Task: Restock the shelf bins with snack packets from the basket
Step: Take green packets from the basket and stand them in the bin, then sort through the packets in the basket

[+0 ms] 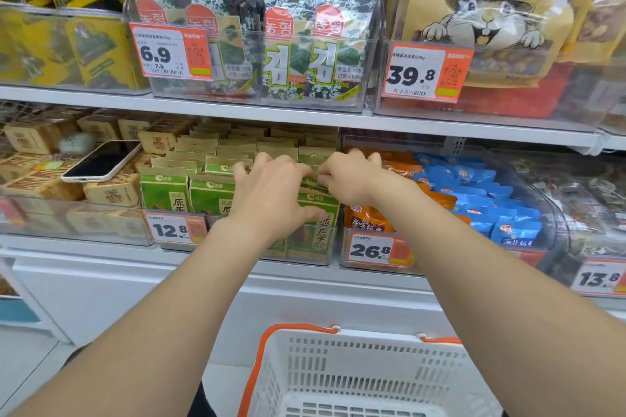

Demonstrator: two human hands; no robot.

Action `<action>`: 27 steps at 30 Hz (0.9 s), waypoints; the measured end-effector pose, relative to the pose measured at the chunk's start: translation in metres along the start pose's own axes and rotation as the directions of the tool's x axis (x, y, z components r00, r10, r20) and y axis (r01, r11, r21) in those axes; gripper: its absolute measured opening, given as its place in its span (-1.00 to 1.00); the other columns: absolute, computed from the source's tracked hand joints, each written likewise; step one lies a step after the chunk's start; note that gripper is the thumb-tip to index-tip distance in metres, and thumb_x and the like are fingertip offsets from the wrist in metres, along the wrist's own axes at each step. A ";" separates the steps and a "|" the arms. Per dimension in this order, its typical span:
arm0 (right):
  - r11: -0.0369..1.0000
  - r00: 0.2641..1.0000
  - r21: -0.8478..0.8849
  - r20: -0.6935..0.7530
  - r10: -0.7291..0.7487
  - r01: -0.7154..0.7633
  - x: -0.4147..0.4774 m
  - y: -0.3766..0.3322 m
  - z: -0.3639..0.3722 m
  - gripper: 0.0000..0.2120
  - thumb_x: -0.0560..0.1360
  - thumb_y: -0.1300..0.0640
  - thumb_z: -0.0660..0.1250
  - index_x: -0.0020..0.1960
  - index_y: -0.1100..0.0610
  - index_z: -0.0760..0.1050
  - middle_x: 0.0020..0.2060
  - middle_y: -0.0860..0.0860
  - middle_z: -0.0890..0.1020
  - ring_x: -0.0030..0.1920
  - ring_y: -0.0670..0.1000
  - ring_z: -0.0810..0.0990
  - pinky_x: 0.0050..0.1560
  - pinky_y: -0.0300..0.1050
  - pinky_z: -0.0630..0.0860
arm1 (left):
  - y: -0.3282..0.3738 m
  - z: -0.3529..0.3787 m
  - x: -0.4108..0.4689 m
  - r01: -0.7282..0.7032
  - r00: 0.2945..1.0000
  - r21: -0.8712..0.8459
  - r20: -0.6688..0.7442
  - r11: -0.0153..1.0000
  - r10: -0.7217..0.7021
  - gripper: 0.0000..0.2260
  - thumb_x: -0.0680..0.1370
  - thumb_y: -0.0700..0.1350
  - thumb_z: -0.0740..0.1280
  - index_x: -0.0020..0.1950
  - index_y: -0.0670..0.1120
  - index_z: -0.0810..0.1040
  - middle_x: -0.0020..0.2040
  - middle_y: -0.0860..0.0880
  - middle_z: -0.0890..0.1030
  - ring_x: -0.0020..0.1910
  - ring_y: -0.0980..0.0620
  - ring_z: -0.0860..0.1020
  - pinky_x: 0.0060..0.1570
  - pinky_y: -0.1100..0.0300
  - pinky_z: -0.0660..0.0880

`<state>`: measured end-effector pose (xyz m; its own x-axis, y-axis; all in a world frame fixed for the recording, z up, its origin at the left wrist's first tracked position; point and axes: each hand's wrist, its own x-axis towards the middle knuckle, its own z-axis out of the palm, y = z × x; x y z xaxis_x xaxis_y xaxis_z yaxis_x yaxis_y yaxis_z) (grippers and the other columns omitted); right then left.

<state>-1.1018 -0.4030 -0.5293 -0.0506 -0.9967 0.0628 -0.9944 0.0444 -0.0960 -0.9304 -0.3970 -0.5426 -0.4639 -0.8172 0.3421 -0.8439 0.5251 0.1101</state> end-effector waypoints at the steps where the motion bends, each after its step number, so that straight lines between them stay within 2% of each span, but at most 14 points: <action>1: 0.997 0.999 0.073 -0.037 0.007 -0.004 -0.003 0.003 0.003 -0.66 0.73 -0.03 0.10 0.41 -0.08 0.54 0.31 0.11 0.56 0.44 0.25 0.29 0.36 0.29 0.15 | 0.002 0.001 0.000 0.003 1.000 0.009 0.014 1.000 -0.003 -0.28 0.37 0.47 0.44 0.45 0.17 0.49 0.34 0.07 0.55 0.36 -0.13 0.39 0.30 -0.21 0.31; 4: 0.971 0.972 0.237 -0.234 0.029 0.029 -0.022 0.009 0.011 -0.65 0.74 0.01 0.06 0.37 -0.06 0.55 0.25 0.02 0.62 0.35 0.19 0.42 0.34 0.24 0.23 | 0.008 0.001 -0.002 0.013 1.000 0.001 -0.010 1.000 -0.013 -0.26 0.38 0.46 0.43 0.42 0.08 0.50 0.39 0.05 0.49 0.37 -0.15 0.35 0.35 -0.25 0.29; 6: 0.978 0.921 0.204 -0.389 0.037 0.047 -0.038 0.008 0.012 -0.68 0.72 0.06 0.09 0.36 -0.02 0.54 0.18 -0.01 0.64 0.25 0.14 0.49 0.29 0.19 0.35 | 0.012 0.001 -0.004 -0.010 0.997 -0.024 -0.078 1.000 0.008 -0.28 0.40 0.40 0.44 0.44 0.06 0.46 0.39 0.04 0.46 0.37 -0.15 0.33 0.35 -0.22 0.28; 8: 0.990 0.838 0.127 -0.545 0.013 0.067 -0.055 0.007 0.011 -0.71 0.65 0.15 0.17 0.29 0.03 0.56 0.13 -0.01 0.64 0.16 0.10 0.52 0.21 0.13 0.45 | 0.016 0.002 -0.007 -0.076 0.984 -0.065 -0.168 0.995 0.065 -0.38 0.44 0.27 0.44 0.44 0.10 0.41 0.35 0.04 0.45 0.34 -0.14 0.34 0.31 -0.19 0.29; 10: 0.989 0.768 0.111 -0.641 -0.003 0.096 -0.076 0.007 0.009 -0.80 0.57 0.19 0.21 0.10 0.08 0.58 -0.02 0.00 0.62 0.00 0.09 0.53 0.00 0.06 0.49 | 0.026 0.002 -0.010 -0.151 0.957 -0.088 -0.261 0.985 0.124 -0.57 0.49 0.12 0.42 0.32 0.09 0.44 0.23 0.03 0.46 0.25 -0.13 0.37 0.20 -0.13 0.33; 12: 0.989 0.779 0.112 -0.628 -0.003 0.094 -0.096 0.011 0.011 -0.81 0.54 0.12 0.17 -0.08 0.08 0.57 -0.20 0.00 0.62 -0.18 0.08 0.54 -0.23 -0.04 0.43 | 0.038 0.003 -0.015 -0.209 0.941 -0.095 -0.291 0.973 0.174 -0.75 0.52 0.00 0.38 0.16 0.06 0.45 0.08 0.03 0.50 0.12 -0.13 0.44 0.08 -0.08 0.40; 15: 0.992 0.898 0.103 -0.438 -0.021 0.074 -0.125 0.023 0.025 -0.78 0.46 0.03 0.10 -0.27 0.01 0.46 -0.35 0.04 0.57 -0.32 0.13 0.54 -0.36 -0.09 0.36 | 0.056 0.012 -0.028 -0.267 0.960 -0.201 -0.137 0.942 0.243 -0.89 0.56 -0.02 0.33 0.04 0.06 0.46 -0.11 0.05 0.61 -0.06 -0.13 0.58 -0.06 -0.03 0.47; 17: 0.993 0.980 0.115 -0.200 -0.007 0.030 -0.139 0.038 0.041 -0.81 0.47 0.05 0.15 -0.28 0.02 0.45 -0.38 0.02 0.51 -0.31 0.15 0.53 -0.39 -0.13 0.31 | 0.069 0.023 -0.038 -0.324 0.945 -0.143 0.007 0.935 0.328 -0.90 0.57 0.02 0.30 0.06 0.06 0.49 -0.13 0.03 0.65 -0.05 -0.13 0.62 -0.06 0.02 0.43; 18: 0.994 0.997 0.111 -0.073 0.007 0.001 -0.145 0.045 0.052 -0.81 0.47 0.07 0.18 -0.26 0.05 0.50 -0.37 0.01 0.52 -0.28 0.16 0.55 -0.37 -0.13 0.36 | 0.076 0.029 -0.043 -0.366 0.925 -0.087 0.081 0.927 0.372 -0.88 0.59 0.04 0.29 0.09 0.07 0.51 -0.09 0.03 0.66 -0.03 -0.12 0.62 -0.02 0.01 0.42; 21: 0.994 0.969 0.102 0.244 0.024 -0.050 -0.164 0.066 0.087 -0.71 0.42 0.10 0.17 -0.08 0.06 0.66 -0.21 0.06 0.64 -0.13 0.19 0.64 -0.10 0.02 0.63 | 0.098 0.046 -0.055 -0.482 0.842 0.015 0.284 0.876 0.458 -0.77 0.63 0.12 0.25 0.20 0.06 0.53 0.06 0.00 0.65 0.07 -0.12 0.62 0.02 0.01 0.41; 25: 0.997 0.884 0.009 0.463 0.069 -0.082 -0.188 0.087 0.135 -0.68 0.60 0.11 0.13 0.19 0.03 0.62 0.11 0.09 0.64 0.13 0.17 0.61 0.13 0.08 0.59 | 0.125 0.066 -0.073 -0.573 0.700 -0.003 0.520 0.820 0.491 -0.67 0.66 0.15 0.22 0.32 0.01 0.55 0.17 -0.10 0.62 0.14 -0.19 0.59 -0.02 0.01 0.38; 27: 0.995 0.849 -0.027 0.520 0.096 -0.096 -0.198 0.098 0.165 -0.68 0.61 0.11 0.14 0.26 0.00 0.58 0.17 0.08 0.60 0.17 0.18 0.60 0.18 0.07 0.58 | 0.137 0.077 -0.084 -0.614 0.627 -0.009 0.601 0.789 0.495 -0.69 0.67 0.11 0.24 0.33 0.00 0.54 0.19 -0.11 0.61 0.17 -0.19 0.57 0.13 -0.06 0.35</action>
<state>-1.1736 -0.2129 -0.7154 -0.0904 -0.8768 -0.4722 -0.9870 0.1420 -0.0748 -1.0277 -0.2750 -0.6280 -0.8710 -0.3950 -0.2921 -0.3782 0.9186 -0.1145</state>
